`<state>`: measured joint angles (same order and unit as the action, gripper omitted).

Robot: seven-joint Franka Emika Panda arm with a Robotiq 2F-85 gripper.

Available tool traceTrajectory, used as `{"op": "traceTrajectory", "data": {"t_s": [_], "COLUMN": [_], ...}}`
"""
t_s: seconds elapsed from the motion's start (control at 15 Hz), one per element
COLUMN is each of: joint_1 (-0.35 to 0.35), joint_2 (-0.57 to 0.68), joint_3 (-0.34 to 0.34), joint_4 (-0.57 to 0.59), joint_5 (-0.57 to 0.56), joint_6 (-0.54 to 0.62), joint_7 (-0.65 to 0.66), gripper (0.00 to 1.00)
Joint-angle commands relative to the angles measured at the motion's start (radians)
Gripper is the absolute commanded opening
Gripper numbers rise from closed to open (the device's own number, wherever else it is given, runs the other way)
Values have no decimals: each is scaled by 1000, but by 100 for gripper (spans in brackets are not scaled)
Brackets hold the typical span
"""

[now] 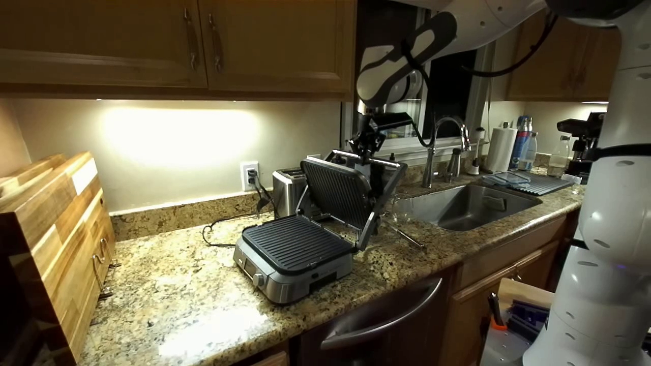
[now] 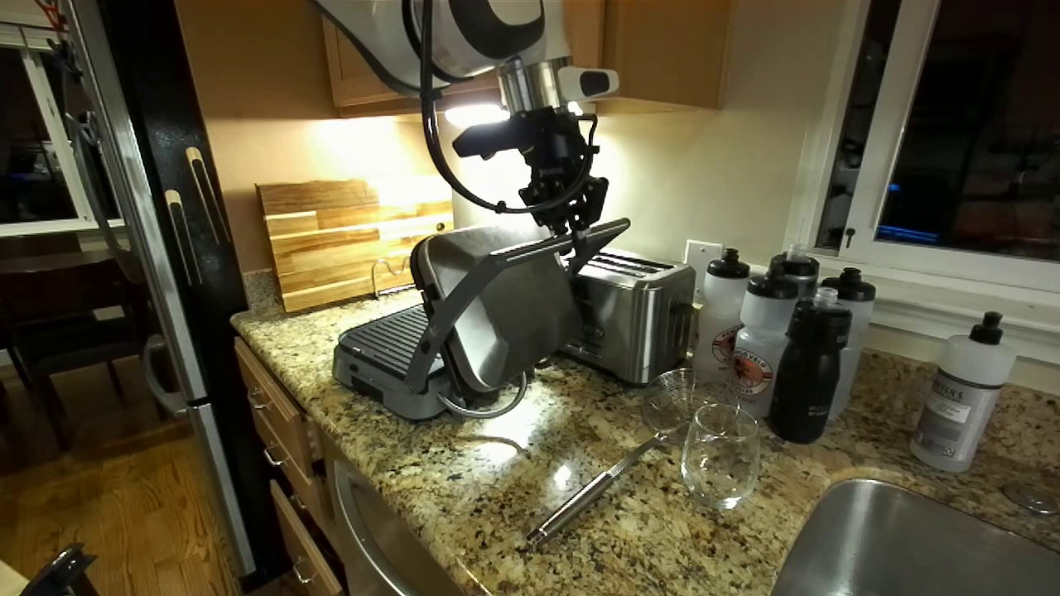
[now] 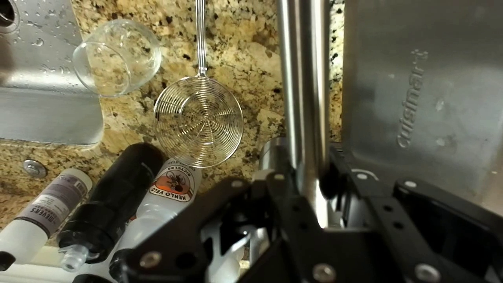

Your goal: Open the sandwich maker

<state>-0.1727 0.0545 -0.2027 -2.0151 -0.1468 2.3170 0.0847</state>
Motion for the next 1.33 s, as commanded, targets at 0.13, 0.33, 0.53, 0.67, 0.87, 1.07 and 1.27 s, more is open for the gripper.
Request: {"op": "traceTrajectory", "data": {"t_s": [0.13, 0.33, 0.53, 0.67, 0.87, 1.07, 1.27], "joint_1": [1, 3, 7, 9, 12, 14, 26], "joint_2": [19, 3, -13, -28, -57, -103, -166], "joint_3": [4, 3, 6, 9, 19, 37, 62], "joint_4": [24, 18, 19, 23, 42, 50, 54], "joint_5": [-12, -22, -44, -66, -57, 46, 90], "joint_6": [-4, -4, -3, -12, -106, -235, -343], "joint_7": [85, 117, 168, 195, 203, 109, 88], "gripper": [50, 55, 74, 87, 100, 100, 100]}}
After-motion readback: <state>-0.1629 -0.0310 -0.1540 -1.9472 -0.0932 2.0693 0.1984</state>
